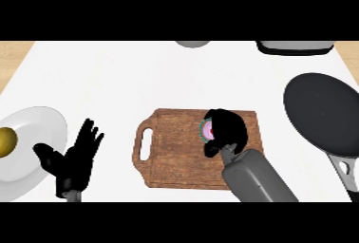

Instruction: Pick the cupcake from the cutting board and place it in the pan

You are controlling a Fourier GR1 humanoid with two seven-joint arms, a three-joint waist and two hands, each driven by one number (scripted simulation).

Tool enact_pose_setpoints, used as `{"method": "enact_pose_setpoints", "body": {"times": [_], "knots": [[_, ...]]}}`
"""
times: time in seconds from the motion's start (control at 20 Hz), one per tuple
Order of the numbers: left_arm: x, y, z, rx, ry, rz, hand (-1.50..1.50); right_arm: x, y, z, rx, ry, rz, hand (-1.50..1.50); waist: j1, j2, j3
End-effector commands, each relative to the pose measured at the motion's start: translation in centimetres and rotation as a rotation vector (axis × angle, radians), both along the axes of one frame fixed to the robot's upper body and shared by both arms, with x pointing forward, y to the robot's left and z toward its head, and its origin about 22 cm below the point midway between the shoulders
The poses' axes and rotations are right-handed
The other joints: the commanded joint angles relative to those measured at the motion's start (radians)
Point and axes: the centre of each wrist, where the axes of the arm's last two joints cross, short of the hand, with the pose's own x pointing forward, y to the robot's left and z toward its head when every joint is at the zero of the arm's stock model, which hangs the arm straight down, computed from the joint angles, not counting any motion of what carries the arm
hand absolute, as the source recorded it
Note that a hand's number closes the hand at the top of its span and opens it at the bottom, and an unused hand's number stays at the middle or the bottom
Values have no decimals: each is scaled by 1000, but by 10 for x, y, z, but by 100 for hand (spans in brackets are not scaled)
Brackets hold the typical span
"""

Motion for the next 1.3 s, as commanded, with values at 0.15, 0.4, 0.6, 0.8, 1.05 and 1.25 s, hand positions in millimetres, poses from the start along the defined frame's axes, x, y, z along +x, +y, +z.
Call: {"method": "enact_pose_setpoints", "body": {"times": [0.15, 0.4, 0.6, 0.8, 1.05, 1.25], "knots": [[5, 15, -10, -3, 21, 3, 0, 4, 1, -17, -28, -89, 59, 150, -2, 3, -3], [-2, 1, 0, 0, 31, 4, 0, 1, 1, -36, -33, -87, 56, 150, 1, 2, -3], [5, -7, -3, -14, 24, -9, 0, -22, 8, -18, -35, -88, 90, 150, -5, 1, -3], [-10, -16, -32, -10, 34, -7, 0, -27, -9, -33, -63, -110, 117, 150, -4, 2, -3], [-17, -2, -27, -10, 46, 5, 0, -64, 10, -17, -113, -318, 117, 150, -10, -1, -3], [-3, 4, -12, -4, 21, 12, 0, -70, 4, 34, -151, -581, 40, 150, -29, -8, -4]]}}
